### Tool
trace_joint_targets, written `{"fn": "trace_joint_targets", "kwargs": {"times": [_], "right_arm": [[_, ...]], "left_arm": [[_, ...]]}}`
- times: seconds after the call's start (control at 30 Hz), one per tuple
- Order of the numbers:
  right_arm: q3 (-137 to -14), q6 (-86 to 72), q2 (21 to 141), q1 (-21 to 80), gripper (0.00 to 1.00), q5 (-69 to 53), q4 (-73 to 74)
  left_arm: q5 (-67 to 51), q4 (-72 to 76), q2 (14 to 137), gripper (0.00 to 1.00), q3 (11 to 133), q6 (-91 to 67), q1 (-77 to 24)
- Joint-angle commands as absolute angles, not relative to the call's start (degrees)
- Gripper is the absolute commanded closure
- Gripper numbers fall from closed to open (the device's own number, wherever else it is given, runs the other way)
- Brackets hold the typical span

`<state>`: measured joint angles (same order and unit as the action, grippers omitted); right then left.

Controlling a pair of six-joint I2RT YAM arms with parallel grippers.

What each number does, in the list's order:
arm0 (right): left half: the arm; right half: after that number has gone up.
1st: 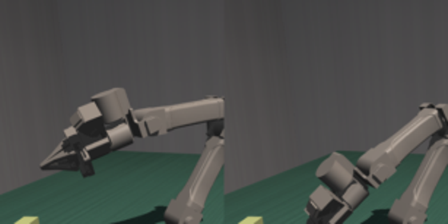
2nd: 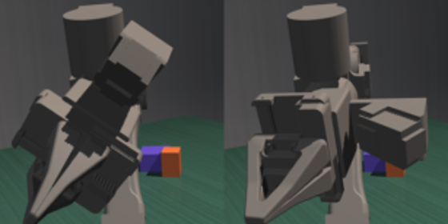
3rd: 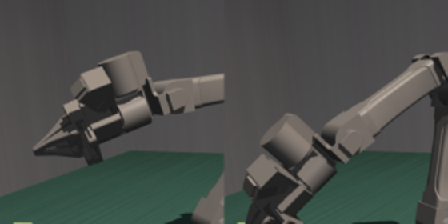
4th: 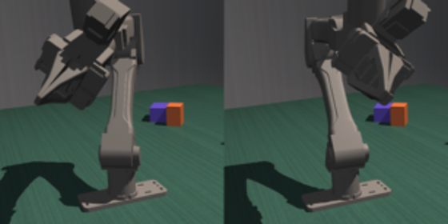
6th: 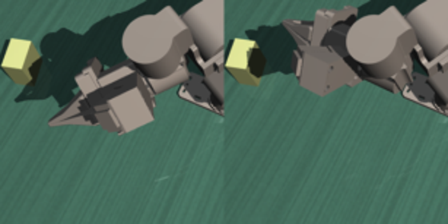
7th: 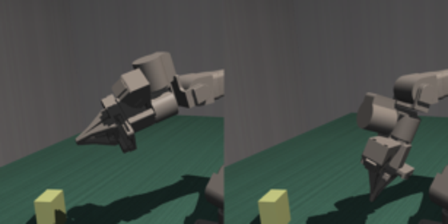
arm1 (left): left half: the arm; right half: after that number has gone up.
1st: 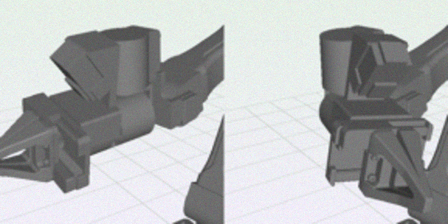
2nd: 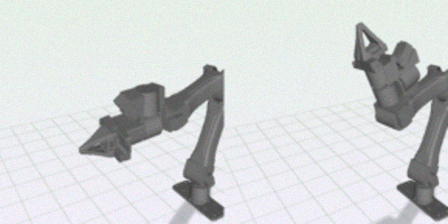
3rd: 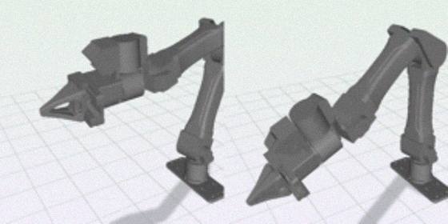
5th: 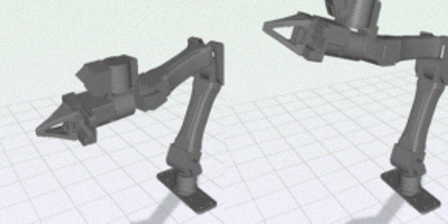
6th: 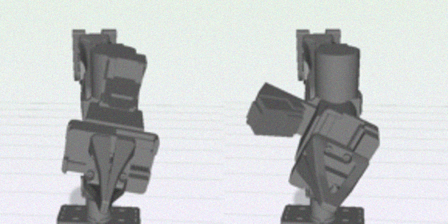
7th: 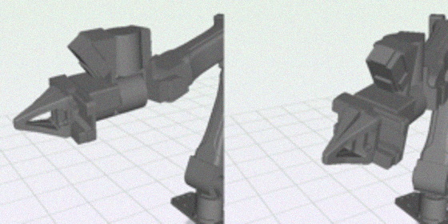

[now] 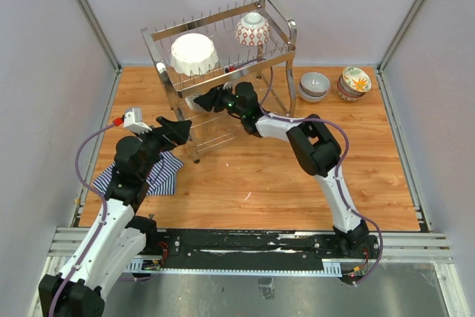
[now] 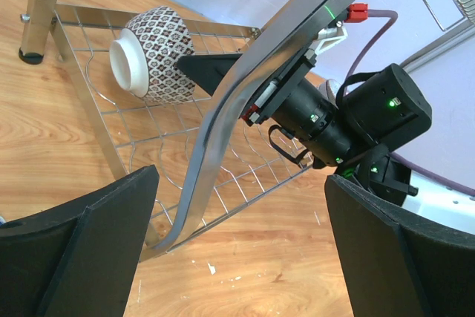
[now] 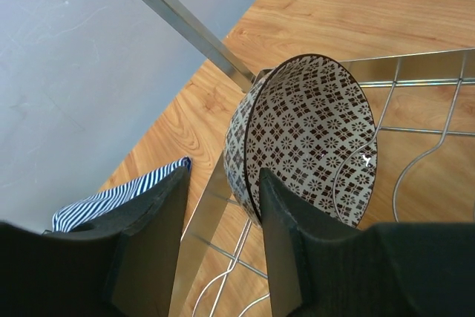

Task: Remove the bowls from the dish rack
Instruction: Pick up the bowl from the dish rack.

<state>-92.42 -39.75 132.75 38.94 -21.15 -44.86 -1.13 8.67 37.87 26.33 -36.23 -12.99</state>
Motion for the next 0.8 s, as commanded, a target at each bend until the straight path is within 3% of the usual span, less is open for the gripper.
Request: {"fn": "trace_joint_targets", "kwargs": {"times": [0.0,0.77], "right_arm": [[-96.2,-41.8,135.5,38.0,0.58,-22.8,-45.3],[-102.0,-47.8,141.5,35.9,0.99,-28.9,-55.1]], "left_arm": [[-0.7,9.6,38.2,0.00,25.9,-35.3,-13.4],[-0.7,11.9,40.4,0.00,24.9,-35.4,-13.4]]}}
